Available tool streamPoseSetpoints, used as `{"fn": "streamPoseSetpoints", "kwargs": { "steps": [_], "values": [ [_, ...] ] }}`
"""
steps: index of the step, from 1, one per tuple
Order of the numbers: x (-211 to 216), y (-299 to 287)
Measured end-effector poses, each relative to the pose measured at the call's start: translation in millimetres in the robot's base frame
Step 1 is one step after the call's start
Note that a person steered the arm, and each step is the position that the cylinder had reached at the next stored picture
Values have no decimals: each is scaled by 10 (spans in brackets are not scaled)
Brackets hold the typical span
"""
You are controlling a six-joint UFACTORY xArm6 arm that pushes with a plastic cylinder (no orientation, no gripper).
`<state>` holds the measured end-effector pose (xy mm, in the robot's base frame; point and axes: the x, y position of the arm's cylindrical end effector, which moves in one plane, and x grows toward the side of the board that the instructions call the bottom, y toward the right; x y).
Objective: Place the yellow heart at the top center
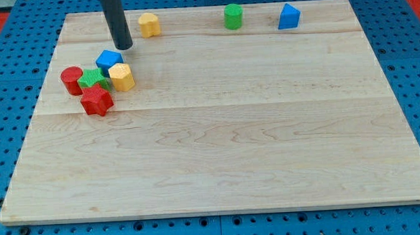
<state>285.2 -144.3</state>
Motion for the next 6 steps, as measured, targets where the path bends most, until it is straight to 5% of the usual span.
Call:
{"fn": "streamPoseSetpoints", "kwargs": {
  "steps": [2, 3, 5, 6],
  "values": [
    [-437, 163],
    [-583, 691],
    [78, 1023],
    [-113, 1167]
  ]
}}
